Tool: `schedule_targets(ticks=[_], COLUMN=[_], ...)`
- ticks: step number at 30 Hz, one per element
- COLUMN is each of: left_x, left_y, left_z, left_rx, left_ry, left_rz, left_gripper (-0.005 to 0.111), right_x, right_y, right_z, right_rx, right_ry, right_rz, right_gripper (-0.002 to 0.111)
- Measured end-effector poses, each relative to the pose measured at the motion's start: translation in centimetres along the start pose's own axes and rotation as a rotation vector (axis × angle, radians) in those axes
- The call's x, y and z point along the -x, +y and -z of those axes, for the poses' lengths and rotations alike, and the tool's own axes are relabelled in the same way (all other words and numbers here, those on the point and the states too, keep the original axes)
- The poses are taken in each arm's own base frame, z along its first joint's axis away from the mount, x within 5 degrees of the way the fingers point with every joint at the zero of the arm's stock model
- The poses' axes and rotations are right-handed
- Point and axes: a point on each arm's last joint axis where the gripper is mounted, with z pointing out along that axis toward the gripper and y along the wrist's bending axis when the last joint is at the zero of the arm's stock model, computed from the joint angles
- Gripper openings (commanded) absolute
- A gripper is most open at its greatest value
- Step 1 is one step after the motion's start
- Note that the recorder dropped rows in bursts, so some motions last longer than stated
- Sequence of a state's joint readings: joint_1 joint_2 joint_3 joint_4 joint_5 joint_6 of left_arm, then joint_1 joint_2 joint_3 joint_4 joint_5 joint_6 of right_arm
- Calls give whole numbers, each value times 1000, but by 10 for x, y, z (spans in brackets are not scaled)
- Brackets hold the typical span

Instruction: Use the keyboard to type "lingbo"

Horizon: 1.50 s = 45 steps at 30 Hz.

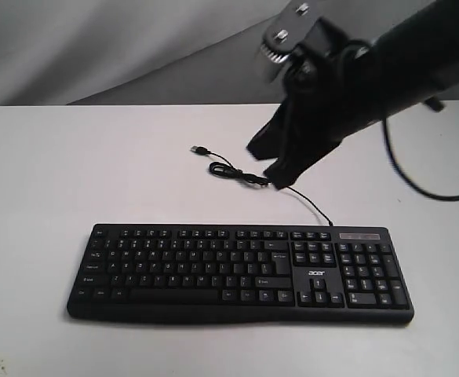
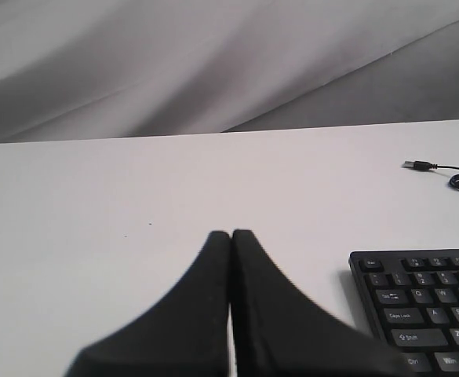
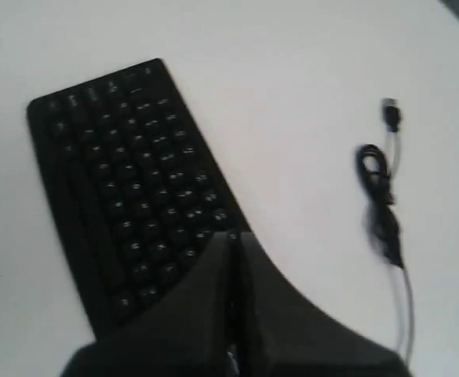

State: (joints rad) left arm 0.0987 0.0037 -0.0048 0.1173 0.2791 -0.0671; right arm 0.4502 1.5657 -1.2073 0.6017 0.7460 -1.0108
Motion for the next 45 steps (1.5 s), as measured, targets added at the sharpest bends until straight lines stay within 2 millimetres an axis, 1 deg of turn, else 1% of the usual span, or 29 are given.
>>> schedule_targets(ticks=[1, 2, 3, 4, 5, 6, 7, 10, 17, 22, 28, 31, 45], left_x=[0, 0, 0, 0, 0, 0, 0, 0, 0, 0, 0, 0, 0], left_y=[0, 0, 0, 0, 0, 0, 0, 0, 0, 0, 0, 0, 0], left_z=[0, 0, 0, 0, 0, 0, 0, 0, 0, 0, 0, 0, 0], left_rx=[0, 0, 0, 0, 0, 0, 0, 0, 0, 0, 0, 0, 0], left_ry=[0, 0, 0, 0, 0, 0, 0, 0, 0, 0, 0, 0, 0], left_rz=[0, 0, 0, 0, 0, 0, 0, 0, 0, 0, 0, 0, 0], left_gripper=[1, 1, 1, 1, 1, 1, 1, 1, 1, 1, 1, 1, 1], right_x=[2, 3, 3, 1, 0, -3, -5, -15, -41, -42, -57, -60, -62], right_y=[8, 18, 24, 34, 39, 47, 51, 51, 46, 46, 41, 41, 41], right_z=[-17, -40, -52, -70, -79, -94, -102, -119, -132, -133, -150, -154, -157], right_rx=[31, 65, 82, 115, 133, 158, 172, 189, 92, 84, 83, 81, 84], right_ry=[16, 39, 51, 74, 86, 109, 125, 164, 184, 185, 223, 231, 233], right_rz=[19, 39, 61, 99, 110, 126, 132, 125, 116, 109, 73, 68, 51], right_gripper=[0, 0, 0, 0, 0, 0, 0, 0, 0, 0, 0, 0, 0])
